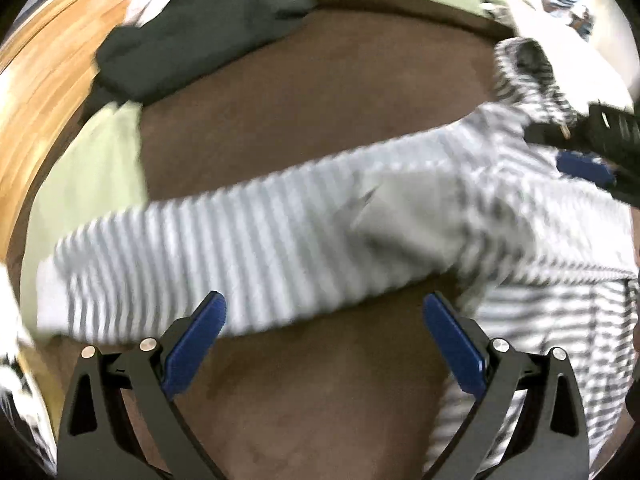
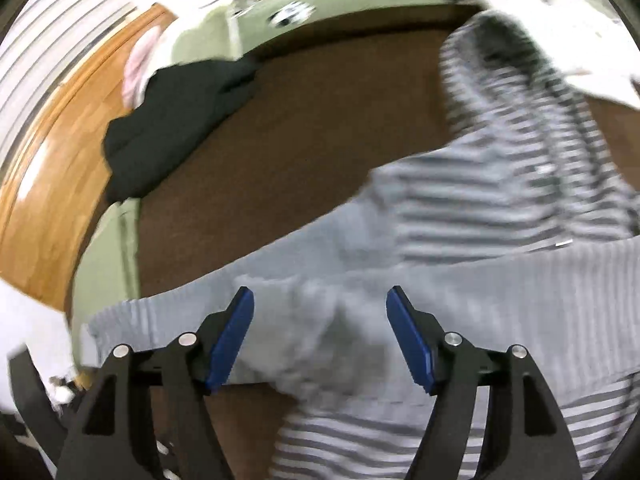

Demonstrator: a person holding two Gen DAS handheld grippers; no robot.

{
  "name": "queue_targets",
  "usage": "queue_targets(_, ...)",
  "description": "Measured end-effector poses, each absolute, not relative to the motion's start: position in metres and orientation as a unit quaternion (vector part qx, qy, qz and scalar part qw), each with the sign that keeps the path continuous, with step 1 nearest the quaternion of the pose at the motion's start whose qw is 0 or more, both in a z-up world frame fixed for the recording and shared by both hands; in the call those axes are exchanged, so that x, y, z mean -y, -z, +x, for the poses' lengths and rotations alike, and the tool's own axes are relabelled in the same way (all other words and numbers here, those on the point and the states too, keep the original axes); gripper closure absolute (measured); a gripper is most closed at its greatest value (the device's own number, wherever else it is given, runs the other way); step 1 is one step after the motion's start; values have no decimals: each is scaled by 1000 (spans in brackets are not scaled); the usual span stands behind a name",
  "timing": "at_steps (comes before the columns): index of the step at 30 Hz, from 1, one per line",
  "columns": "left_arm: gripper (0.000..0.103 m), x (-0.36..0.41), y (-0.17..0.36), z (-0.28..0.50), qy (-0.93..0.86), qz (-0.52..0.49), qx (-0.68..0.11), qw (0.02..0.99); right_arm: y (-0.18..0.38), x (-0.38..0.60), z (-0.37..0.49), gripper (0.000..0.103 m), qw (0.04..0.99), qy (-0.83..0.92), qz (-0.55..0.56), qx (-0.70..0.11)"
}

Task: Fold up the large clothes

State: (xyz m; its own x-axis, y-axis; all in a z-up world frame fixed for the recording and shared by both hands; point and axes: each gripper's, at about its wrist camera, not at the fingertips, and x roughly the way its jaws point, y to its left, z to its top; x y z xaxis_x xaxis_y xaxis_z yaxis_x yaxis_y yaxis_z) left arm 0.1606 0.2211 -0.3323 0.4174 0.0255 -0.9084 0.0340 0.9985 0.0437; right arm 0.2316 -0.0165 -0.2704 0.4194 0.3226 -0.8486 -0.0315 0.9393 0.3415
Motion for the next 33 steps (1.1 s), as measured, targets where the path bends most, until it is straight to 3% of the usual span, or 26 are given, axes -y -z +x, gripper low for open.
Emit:
queue_targets(11, 6, -108, 365, 235, 35, 98, -545, 832, 298, 187, 204, 34, 825, 37, 95, -555)
queue_targets(21, 5, -116, 416, 234, 8, 54, -576, 816, 371, 282, 179, 31, 802, 75, 84, -587)
queue_targets(25, 6, -110, 408, 240, -4, 67, -588, 806, 366, 279, 182, 30, 802, 55, 68, -591)
queue_targets(33, 6, -57, 333, 300, 32, 96, -559, 823, 293, 299, 239, 30, 842, -20, 63, -536)
